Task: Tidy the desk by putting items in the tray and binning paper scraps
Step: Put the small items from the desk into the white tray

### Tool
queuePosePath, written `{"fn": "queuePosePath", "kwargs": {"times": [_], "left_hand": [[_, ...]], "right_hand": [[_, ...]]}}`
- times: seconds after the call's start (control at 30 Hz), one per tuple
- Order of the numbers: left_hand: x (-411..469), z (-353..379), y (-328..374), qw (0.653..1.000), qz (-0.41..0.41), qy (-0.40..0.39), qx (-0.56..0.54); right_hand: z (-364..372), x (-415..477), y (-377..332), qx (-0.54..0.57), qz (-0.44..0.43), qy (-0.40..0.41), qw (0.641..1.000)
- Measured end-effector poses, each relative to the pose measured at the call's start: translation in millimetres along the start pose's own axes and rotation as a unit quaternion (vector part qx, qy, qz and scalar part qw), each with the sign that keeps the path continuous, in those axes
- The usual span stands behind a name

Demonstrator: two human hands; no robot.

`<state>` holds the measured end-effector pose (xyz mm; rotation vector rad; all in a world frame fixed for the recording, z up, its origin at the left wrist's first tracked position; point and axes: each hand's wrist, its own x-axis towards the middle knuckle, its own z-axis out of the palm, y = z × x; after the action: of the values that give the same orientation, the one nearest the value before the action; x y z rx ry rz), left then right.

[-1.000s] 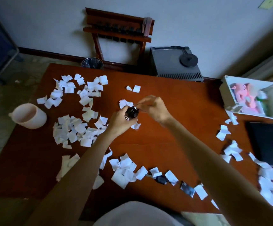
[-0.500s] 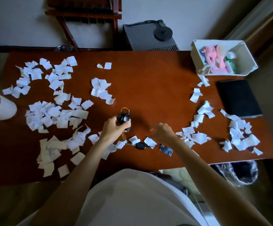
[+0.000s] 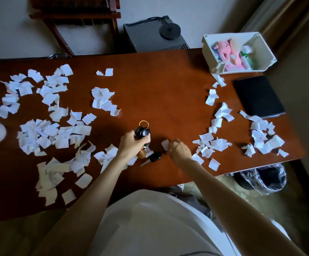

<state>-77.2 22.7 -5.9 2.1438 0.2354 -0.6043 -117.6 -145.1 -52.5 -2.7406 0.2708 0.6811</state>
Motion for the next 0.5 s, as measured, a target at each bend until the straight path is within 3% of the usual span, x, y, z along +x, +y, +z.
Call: {"fn": "queuePosePath", "kwargs": {"times": [0.2, 0.4, 0.5], "left_hand": [[6.0, -5.2, 11.2, 1.000, 0.013, 0.015, -0.018], [16.1, -9.4, 29.7, 0.998, 0.049, 0.027, -0.038], [20.6, -5.9, 42.5, 0.996, 0.070, 0.025, -0.045]], "right_hand": [[-29.1, 16.9, -7.6, 0.062, -0.004, 0.017, 0.998], [-65.1, 26.1, -3.7, 0.028, -0.039, -0.047, 0.998], [-80.5, 26.1, -0.3, 0.040, -0.054, -0.030, 0.997]]}}
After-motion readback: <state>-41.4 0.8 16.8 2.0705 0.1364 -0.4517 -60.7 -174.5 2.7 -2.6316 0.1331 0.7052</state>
